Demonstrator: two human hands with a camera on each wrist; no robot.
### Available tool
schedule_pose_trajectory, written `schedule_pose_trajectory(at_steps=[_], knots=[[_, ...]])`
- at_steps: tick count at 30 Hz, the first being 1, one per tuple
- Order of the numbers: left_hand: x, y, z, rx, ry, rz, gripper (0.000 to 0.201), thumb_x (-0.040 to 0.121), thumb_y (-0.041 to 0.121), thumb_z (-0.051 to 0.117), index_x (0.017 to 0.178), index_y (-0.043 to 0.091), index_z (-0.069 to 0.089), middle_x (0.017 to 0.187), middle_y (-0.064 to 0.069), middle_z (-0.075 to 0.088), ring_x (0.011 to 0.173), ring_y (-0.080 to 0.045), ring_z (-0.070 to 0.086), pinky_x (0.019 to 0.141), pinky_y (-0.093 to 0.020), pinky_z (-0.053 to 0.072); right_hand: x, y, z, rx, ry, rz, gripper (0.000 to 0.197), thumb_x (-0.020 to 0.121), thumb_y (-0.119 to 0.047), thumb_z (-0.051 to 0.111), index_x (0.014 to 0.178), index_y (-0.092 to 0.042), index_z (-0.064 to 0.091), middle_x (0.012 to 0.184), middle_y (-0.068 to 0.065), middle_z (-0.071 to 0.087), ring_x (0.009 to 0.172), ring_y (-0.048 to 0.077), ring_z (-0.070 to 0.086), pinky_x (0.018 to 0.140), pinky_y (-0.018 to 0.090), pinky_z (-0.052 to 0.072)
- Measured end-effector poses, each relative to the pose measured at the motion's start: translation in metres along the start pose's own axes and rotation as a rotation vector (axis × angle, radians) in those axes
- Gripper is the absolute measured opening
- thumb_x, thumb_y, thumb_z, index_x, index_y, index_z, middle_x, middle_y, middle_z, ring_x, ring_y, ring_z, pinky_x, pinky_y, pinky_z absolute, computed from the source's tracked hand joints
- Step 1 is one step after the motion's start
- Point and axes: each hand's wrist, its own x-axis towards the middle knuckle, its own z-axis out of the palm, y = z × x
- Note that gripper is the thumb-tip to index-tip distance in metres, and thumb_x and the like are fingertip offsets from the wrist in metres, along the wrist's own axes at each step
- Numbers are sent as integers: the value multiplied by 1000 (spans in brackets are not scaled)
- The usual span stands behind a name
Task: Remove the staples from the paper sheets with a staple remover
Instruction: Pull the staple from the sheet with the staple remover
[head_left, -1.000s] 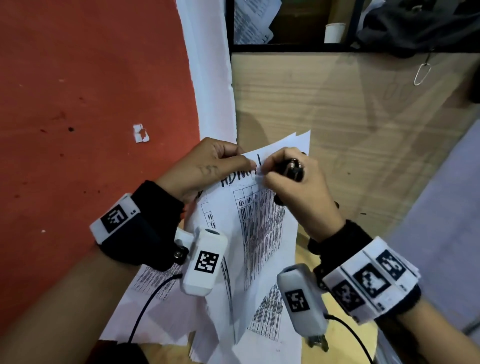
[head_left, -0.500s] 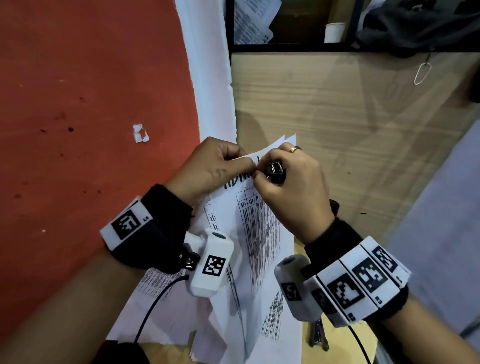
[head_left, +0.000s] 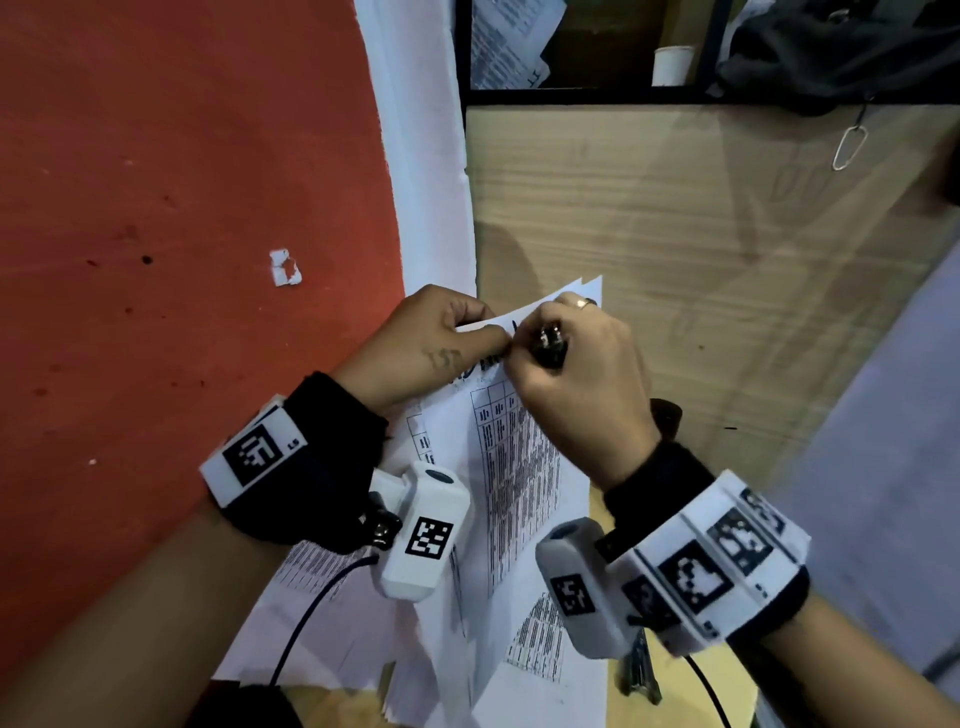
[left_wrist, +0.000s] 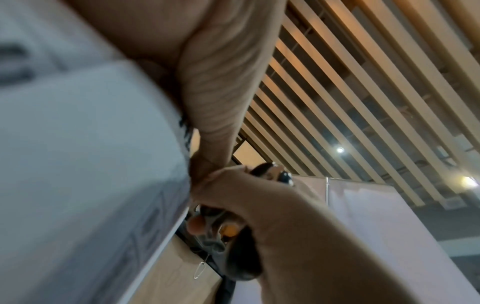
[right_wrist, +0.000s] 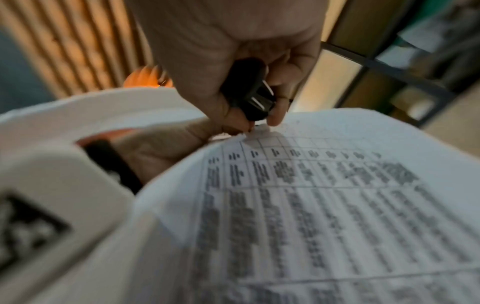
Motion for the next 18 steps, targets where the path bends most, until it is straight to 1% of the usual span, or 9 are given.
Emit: schedule_pose_trajectory(at_steps=[2, 4, 7, 9, 11, 12, 14, 16, 18], knots=[[0, -2, 3, -53, 7, -38, 25, 65, 36, 60, 55, 12, 60, 61, -4, 48, 59, -12, 40, 56, -27, 30, -6, -3, 1, -171, 100, -158, 16, 68, -26, 48, 70, -15, 59, 79, 1, 61, 71, 25, 57, 50, 26, 35], [-1, -4, 4, -116, -5, -76, 20, 64, 34, 60, 55, 16, 64, 64, -6, 50, 61, -14, 42, 57, -28, 30, -10, -1, 3, -310, 138, -285, 18, 68, -25, 44, 68, -13, 57, 78, 2, 61, 70, 18, 48, 48, 21, 20], [-2, -8, 6, -189, -29, -107, 25, 66, 32, 63, 66, 7, 67, 72, -11, 55, 69, -19, 47, 65, -31, 34, -13, 5, 6, -374, 133, -353, 17, 69, -26, 45, 68, -14, 57, 78, 1, 62, 71, 18, 49, 48, 21, 20], [-3, -7, 5, -212, -23, -88, 13, 77, 19, 66, 69, 9, 67, 71, -8, 61, 68, -16, 53, 63, -25, 38, -13, 6, 6, -205, 94, -253, 17, 70, -28, 47, 69, -16, 59, 77, -1, 60, 69, 22, 57, 47, 24, 33], [-3, -9, 2, -194, -36, -54, 11, 85, 11, 64, 76, 11, 70, 75, -8, 69, 68, -14, 58, 64, -24, 44, -7, 8, 5, 77, 11, -61, 13, 68, -30, 51, 66, -22, 61, 74, -3, 60, 70, 24, 59, 57, 37, 47], [-2, -11, -1, -171, -46, -39, 9, 85, 15, 65, 82, 8, 71, 82, -15, 71, 72, -17, 59, 68, -28, 45, -4, 11, 4, 206, -37, 42, 11, 66, -30, 53, 63, -23, 61, 70, -4, 59, 70, 25, 59, 62, 43, 50], [-1, -16, -10, -80, -37, -2, 33, 76, 34, 67, 89, 3, 69, 92, -26, 69, 74, -19, 57, 71, -35, 45, 0, 25, 1, 325, -116, 216, 11, 61, -33, 56, 63, -23, 61, 61, -5, 58, 67, 25, 59, 63, 49, 53], [1, -23, -19, 94, -19, 63, 48, 69, 50, 60, 87, 6, 69, 88, -24, 69, 70, -20, 59, 71, -40, 49, -1, 48, -3, 235, -190, 300, 16, 57, -37, 54, 65, -25, 63, 55, 1, 57, 66, 30, 60, 63, 50, 53], [2, -25, -27, 221, -29, 123, 48, 71, 54, 54, 85, 11, 69, 83, -16, 71, 72, -28, 64, 75, -44, 51, -7, 71, -4, 85, -300, 361, 30, 54, -41, 49, 66, -17, 62, 57, 11, 58, 68, 37, 60, 63, 50, 54]])
